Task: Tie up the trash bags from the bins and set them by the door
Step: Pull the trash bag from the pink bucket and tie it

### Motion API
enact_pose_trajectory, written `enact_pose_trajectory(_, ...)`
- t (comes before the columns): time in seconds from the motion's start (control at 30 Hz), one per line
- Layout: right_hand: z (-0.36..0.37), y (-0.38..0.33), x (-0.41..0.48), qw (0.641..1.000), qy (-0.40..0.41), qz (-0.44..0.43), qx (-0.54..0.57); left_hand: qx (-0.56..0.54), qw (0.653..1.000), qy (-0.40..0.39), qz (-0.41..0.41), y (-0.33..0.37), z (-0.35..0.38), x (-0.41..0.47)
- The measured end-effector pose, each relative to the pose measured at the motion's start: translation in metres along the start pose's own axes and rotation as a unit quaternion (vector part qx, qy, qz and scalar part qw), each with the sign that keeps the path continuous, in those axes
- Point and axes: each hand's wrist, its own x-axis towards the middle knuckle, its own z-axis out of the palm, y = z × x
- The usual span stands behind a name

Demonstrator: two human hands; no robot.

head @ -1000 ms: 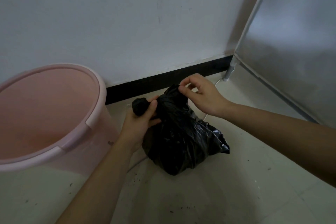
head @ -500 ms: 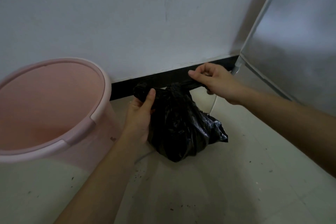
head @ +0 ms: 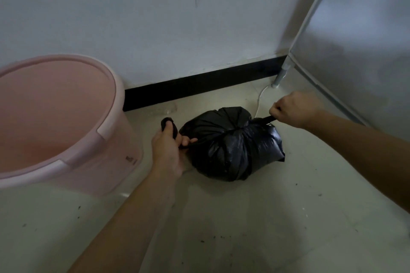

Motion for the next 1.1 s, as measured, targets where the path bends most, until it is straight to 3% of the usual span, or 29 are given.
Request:
enact_pose_trajectory(0.17, 0.002, 0.014, 0.002, 0.999, 0.001, 0.034, -0.030, 0.162, 0.980, -0.069, 0.094, -0.005, 0.004, -0.001)
enact_pose_trajectory(0.27, -0.008, 0.003, 0.011, 0.993, -0.007, 0.033, 0.109, 0.257, 0.951, -0.084, 0.150, 0.006, 0.007, -0.013)
enact_pose_trajectory(0.33, -0.027, -0.008, 0.014, 0.943, -0.056, 0.036, 0.327, 0.245, 0.956, -0.076, 0.142, 0.017, 0.008, -0.018)
enact_pose_trajectory(0.4, -0.049, -0.023, 0.013, 0.823, -0.130, 0.050, 0.551, 0.209, 0.965, -0.089, 0.133, 0.030, 0.014, -0.022)
enact_pose_trajectory(0.43, -0.058, -0.028, 0.012, 0.786, -0.142, 0.035, 0.601, 0.205, 0.963, -0.100, 0.144, 0.035, 0.019, -0.023)
enact_pose_trajectory(0.57, -0.076, -0.045, 0.008, 0.769, -0.095, -0.035, 0.631, 0.210, 0.942, -0.146, 0.215, 0.045, 0.033, -0.022)
enact_pose_trajectory(0.7, -0.044, -0.059, -0.003, 0.718, -0.123, 0.009, 0.685, 0.290, 0.916, -0.177, 0.215, 0.020, 0.024, -0.007)
enact_pose_trajectory(0.77, -0.015, -0.064, -0.006, 0.724, -0.145, 0.058, 0.672, 0.405, 0.886, -0.135, 0.181, -0.007, 0.013, 0.000)
enact_pose_trajectory(0.9, 0.023, -0.074, -0.010, 0.808, -0.182, 0.213, 0.518, 0.566, 0.815, -0.064, 0.108, -0.052, -0.001, 0.001)
enact_pose_trajectory(1.0, 0.034, -0.082, -0.018, 0.836, -0.248, 0.249, 0.421, 0.670, 0.722, -0.045, 0.168, -0.064, 0.002, -0.014)
enact_pose_trajectory(1.07, 0.033, -0.086, -0.022, 0.887, -0.169, 0.196, 0.382, 0.728, 0.658, -0.035, 0.190, -0.063, 0.002, -0.017)
enact_pose_trajectory(1.1, 0.030, -0.088, -0.024, 0.908, -0.089, 0.155, 0.379, 0.739, 0.650, -0.039, 0.174, -0.060, 0.000, -0.013)
